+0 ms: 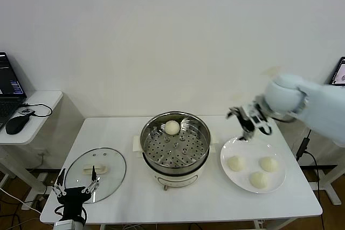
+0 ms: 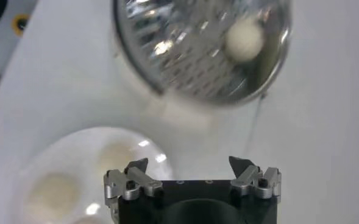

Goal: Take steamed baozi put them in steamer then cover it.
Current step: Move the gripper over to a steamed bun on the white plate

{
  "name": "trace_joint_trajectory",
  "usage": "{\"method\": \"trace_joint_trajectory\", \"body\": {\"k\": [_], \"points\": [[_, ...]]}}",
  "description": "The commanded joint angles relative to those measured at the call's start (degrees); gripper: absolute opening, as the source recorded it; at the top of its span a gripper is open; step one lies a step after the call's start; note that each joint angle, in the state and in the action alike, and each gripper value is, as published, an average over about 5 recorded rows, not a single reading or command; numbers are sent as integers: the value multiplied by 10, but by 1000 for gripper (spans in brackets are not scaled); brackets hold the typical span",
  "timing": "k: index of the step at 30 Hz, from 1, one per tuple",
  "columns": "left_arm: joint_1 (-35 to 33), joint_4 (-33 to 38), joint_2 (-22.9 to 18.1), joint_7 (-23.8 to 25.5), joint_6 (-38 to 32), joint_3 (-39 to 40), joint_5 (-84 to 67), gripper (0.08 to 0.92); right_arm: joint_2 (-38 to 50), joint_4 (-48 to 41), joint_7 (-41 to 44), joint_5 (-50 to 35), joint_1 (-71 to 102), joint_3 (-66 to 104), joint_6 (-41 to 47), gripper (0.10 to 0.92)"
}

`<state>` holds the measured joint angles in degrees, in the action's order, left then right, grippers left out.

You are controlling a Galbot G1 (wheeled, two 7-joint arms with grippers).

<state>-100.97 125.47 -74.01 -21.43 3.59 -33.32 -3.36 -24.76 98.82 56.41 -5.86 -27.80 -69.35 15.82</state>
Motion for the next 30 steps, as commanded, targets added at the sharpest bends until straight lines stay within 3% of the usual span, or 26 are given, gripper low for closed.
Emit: {"method": "trace_joint_trajectory", "body": {"k": [1,13,30], "points": [[0,1,-1,0,8,-2,3,823,85,19,7,65,227,146,15,823],[-1,-6,-5,-1,9,-11,6,823,-14,-85,-21,138,364,244,8,823],[-1,-8,-9,-2,8,-22,8,823,-134,-192,-40,136,357,237,-2,823]]}}
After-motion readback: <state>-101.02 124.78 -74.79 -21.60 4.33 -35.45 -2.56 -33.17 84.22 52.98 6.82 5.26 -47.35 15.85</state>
